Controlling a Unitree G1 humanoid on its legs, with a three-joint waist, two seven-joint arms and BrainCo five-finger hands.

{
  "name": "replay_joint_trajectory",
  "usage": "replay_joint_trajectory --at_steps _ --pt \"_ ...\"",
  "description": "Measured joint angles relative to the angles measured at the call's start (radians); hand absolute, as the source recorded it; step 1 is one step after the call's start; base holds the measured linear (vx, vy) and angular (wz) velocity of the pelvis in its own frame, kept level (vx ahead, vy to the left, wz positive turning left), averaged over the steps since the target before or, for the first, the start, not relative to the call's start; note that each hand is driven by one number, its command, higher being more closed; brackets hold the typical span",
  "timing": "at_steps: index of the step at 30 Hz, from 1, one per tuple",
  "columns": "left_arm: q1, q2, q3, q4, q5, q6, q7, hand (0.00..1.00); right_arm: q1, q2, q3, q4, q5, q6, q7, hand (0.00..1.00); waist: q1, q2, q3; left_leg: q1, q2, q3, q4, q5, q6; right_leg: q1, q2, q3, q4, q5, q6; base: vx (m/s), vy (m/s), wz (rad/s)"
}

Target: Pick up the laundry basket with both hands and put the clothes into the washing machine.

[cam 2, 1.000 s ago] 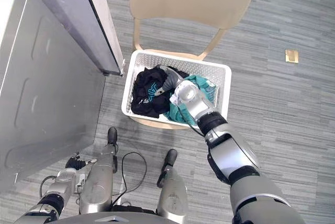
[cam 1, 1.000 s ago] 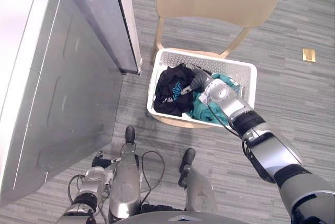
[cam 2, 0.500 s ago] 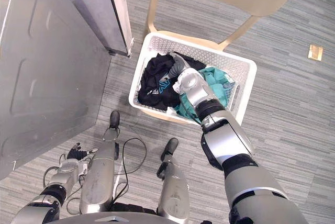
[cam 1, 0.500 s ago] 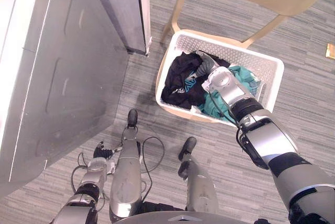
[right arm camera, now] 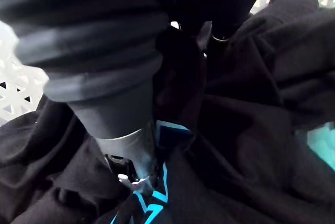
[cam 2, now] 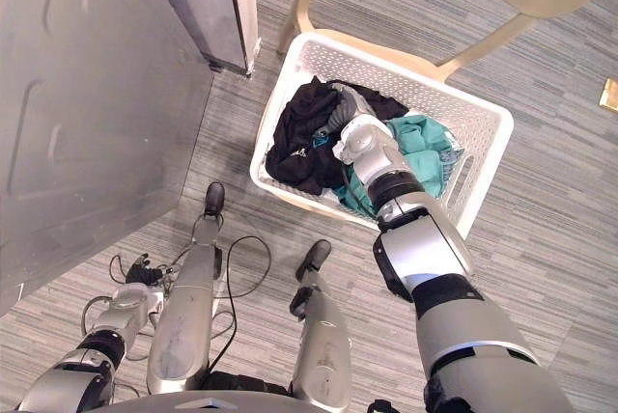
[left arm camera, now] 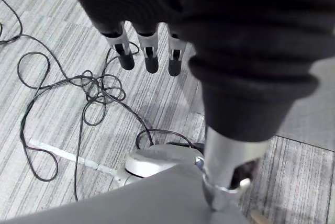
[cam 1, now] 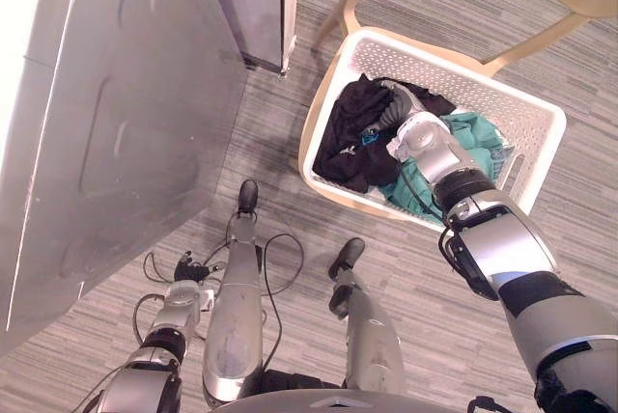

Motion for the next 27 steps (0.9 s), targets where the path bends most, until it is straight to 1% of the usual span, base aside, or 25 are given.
replay_joint_trajectory --at_steps 4,12,15,18,19,20,21,22,23,25,26,27 --pt "-0.006 0.001 -0.004 0.0 -0.01 0.0 0.0 0.0 -0.003 -0.013 0.005 0.001 -0.046 -0.001 -0.016 1.0 0.0 0.0 0.0 -0.014 -0.002 -0.016 -0.001 0.009 -0.001 -0.007 0.0 -0.016 0.008 -0.005 0.001 0.0 0.009 0.1" --pt "-0.007 0.005 -0.028 -0.001 -0.02 -0.001 0.008 0.0 0.004 -0.014 0.008 0.016 -0.047 -0.003 -0.018 1.0 0.003 0.001 0.0 -0.014 -0.003 -0.021 -0.002 0.013 -0.001 -0.005 0.0 -0.019 0.01 -0.006 0.001 0.0 0.002 0.01" --pt "-0.007 0.005 -0.035 -0.001 -0.02 -0.002 0.021 0.0 0.005 -0.012 0.003 0.028 -0.047 -0.004 -0.02 1.0 0.005 0.001 0.0 -0.004 -0.003 -0.021 -0.022 0.026 -0.002 -0.003 0.0 -0.021 0.01 -0.005 0.001 0.0 0.0 0.0" --pt "-0.007 0.004 -0.039 -0.001 -0.02 -0.002 0.022 0.0 0.022 0.001 -0.033 0.03 -0.034 -0.004 -0.027 1.0 0.007 0.001 -0.001 0.006 -0.003 -0.021 -0.024 0.027 -0.002 0.004 0.0 -0.021 0.01 -0.006 0.001 0.0 0.0 0.0" --pt "-0.007 0.004 -0.039 -0.001 -0.02 -0.002 0.023 0.0 0.037 0.018 -0.088 0.029 -0.02 -0.003 -0.044 1.0 0.006 0.002 -0.001 0.008 -0.003 -0.02 -0.024 0.027 -0.002 0.006 -0.001 -0.021 0.01 -0.006 0.001 0.0 0.0 0.0" --pt "-0.007 0.004 -0.039 -0.001 -0.024 -0.001 0.025 0.0 0.057 0.04 -0.156 0.026 0.027 -0.004 -0.067 1.0 0.005 0.002 -0.001 0.012 -0.004 -0.02 -0.025 0.027 -0.002 0.01 -0.001 -0.021 0.01 -0.006 0.001 0.0 0.0 0.0" --pt "-0.007 0.004 -0.039 -0.001 -0.032 0.0 0.027 0.0 0.069 0.052 -0.191 0.022 0.064 -0.004 -0.082 1.0 0.006 0.002 -0.001 0.016 -0.004 -0.019 -0.027 0.027 -0.002 0.012 -0.002 -0.021 0.01 -0.006 0.001 0.0 0.0 0.0" --pt "-0.007 0.001 -0.039 -0.001 -0.041 0.0 0.03 0.0 0.1 0.083 -0.279 0.006 0.136 -0.005 -0.111 1.0 0.006 0.002 -0.002 0.027 -0.006 -0.016 -0.04 0.033 -0.001 0.016 -0.004 -0.019 0.011 -0.007 0.003 0.0 0.0 0.0" --pt "-0.007 0.001 -0.039 -0.001 -0.041 0.0 0.034 0.0 0.116 0.095 -0.318 -0.011 0.179 -0.009 -0.13 1.0 0.006 0.002 -0.002 0.032 -0.006 -0.014 -0.046 0.035 0.0 0.016 -0.006 -0.018 0.013 -0.008 0.004 0.0 0.0 0.0" --pt "-0.006 -0.002 -0.034 -0.002 -0.049 0.0 0.042 0.0 0.184 0.157 -0.455 -0.079 0.354 -0.037 -0.188 1.0 -0.002 0.003 -0.002 0.042 -0.011 -0.008 -0.053 0.038 0.0 0.016 -0.014 -0.017 0.022 -0.012 0.008 0.0 0.0 0.0" --pt "-0.006 -0.003 -0.031 -0.003 -0.055 0.0 0.042 0.0 0.204 0.173 -0.487 -0.098 0.376 -0.043 -0.197 1.0 -0.003 0.003 -0.002 0.044 -0.012 -0.007 -0.053 0.038 0.001 0.016 -0.016 -0.016 0.024 -0.012 0.009 0.0 0.0 0.0" --pt "-0.006 -0.005 -0.029 -0.003 -0.062 0.0 0.046 0.0 0.242 0.205 -0.535 -0.133 0.461 -0.067 -0.228 1.0 -0.004 0.003 -0.002 0.05 -0.015 -0.002 -0.054 0.038 0.001 0.017 -0.021 -0.014 0.03 -0.015 0.01 0.0 0.0 0.0"
